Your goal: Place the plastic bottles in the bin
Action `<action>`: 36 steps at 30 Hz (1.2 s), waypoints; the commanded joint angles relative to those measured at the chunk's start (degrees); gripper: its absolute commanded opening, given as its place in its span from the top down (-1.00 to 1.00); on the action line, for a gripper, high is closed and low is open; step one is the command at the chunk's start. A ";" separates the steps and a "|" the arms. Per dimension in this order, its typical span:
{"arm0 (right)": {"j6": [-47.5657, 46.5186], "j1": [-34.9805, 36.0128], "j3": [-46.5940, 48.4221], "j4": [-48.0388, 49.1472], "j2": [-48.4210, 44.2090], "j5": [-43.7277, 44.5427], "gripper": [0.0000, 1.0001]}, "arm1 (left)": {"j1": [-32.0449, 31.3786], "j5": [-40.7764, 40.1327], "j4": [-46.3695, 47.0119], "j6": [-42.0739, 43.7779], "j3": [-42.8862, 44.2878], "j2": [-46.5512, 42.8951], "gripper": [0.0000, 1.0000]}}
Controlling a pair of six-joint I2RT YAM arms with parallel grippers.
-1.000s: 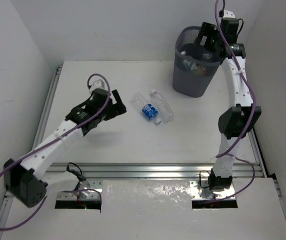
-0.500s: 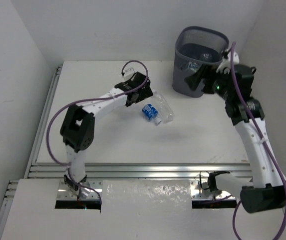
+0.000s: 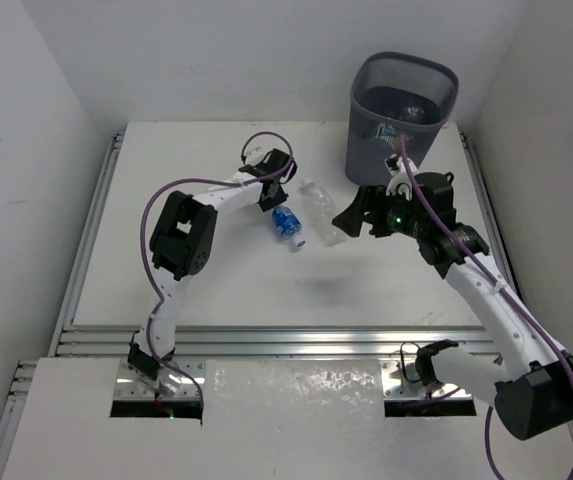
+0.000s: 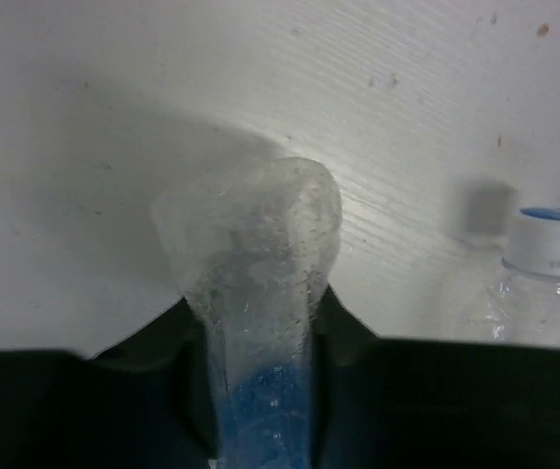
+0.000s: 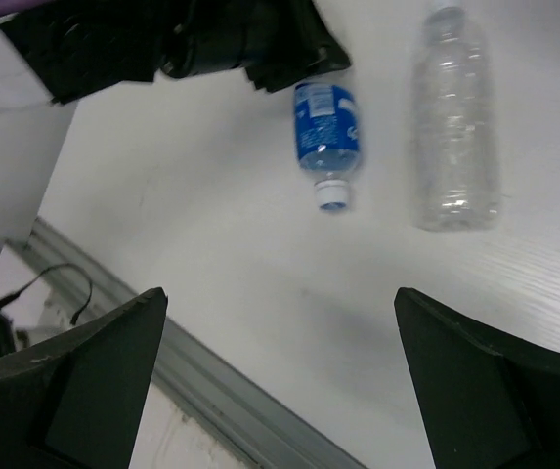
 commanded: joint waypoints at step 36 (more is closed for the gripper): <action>1.21 8.36 20.09 7.26 19.88 2.23 1.00 | -8.50 -27.47 -9.09 0.20 -40.54 -76.38 -0.99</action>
